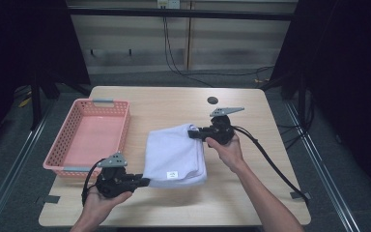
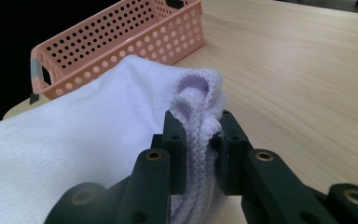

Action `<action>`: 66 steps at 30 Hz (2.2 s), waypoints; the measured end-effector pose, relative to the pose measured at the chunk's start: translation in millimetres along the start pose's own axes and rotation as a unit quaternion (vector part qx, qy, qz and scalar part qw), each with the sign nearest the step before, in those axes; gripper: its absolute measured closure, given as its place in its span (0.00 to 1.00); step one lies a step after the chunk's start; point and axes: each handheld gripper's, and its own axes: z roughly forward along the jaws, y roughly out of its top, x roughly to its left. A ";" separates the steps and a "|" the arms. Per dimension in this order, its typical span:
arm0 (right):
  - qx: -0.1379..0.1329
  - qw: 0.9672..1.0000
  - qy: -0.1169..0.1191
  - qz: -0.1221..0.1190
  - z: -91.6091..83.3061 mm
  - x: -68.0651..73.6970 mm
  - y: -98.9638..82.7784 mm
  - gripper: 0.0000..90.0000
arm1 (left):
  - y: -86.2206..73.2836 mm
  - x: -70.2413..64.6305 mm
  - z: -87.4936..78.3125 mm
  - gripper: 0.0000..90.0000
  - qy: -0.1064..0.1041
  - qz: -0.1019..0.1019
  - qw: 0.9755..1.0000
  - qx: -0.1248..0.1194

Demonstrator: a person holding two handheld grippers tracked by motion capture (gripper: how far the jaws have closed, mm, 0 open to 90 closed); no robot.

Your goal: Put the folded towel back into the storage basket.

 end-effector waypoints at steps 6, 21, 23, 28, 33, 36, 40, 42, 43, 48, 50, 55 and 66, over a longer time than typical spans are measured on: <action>-0.010 1.000 0.004 -0.004 5.0 1.8 12.8 0.86 | 5.9 4.9 -9.4 0.88 0.010 0.002 1.000 -0.006; -0.021 1.000 0.009 -0.013 21.0 9.6 40.3 0.86 | 10.0 20.5 -29.6 0.88 0.027 -0.008 0.999 -0.019; -0.024 1.000 0.010 -0.016 23.2 11.9 45.8 0.86 | 10.6 23.0 -35.5 0.88 0.027 -0.011 0.999 -0.026; -0.031 0.999 0.014 -0.021 30.4 18.5 58.9 0.86 | 12.7 26.4 -45.3 0.88 0.037 -0.008 0.999 -0.028; -0.034 0.999 0.018 -0.027 38.6 23.9 71.9 0.86 | 14.5 32.1 -60.0 0.88 0.045 -0.013 0.998 -0.043; -0.035 0.999 0.021 -0.032 43.9 28.1 79.8 0.86 | 14.0 34.5 -65.2 0.88 0.051 -0.015 0.998 -0.045; -0.033 0.999 0.023 -0.035 52.1 31.9 88.0 0.86 | 13.7 38.8 -73.7 0.88 0.059 -0.019 0.997 -0.052; -0.034 0.998 0.025 -0.035 55.8 33.8 91.2 0.86 | 13.9 42.0 -78.0 0.88 0.062 -0.020 0.997 -0.052; -0.036 0.998 0.025 -0.036 57.9 34.6 92.7 0.86 | 14.0 43.0 -79.0 0.88 0.063 -0.022 0.996 -0.053; -0.034 0.998 0.027 -0.038 65.4 37.7 100.5 0.86 | 14.9 49.0 -88.1 0.88 0.066 -0.024 0.995 -0.064; -0.036 0.998 0.028 -0.038 68.2 39.2 104.6 0.86 | 17.3 50.3 -92.4 0.88 0.069 -0.024 0.995 -0.063; -0.041 0.998 0.028 -0.044 75.1 46.4 120.4 0.86 | 23.1 55.3 -107.3 0.88 0.075 -0.023 0.994 -0.071; -0.041 0.997 0.036 -0.052 101.4 60.5 152.3 0.86 | 24.8 72.0 -134.4 0.88 0.098 -0.031 0.991 -0.082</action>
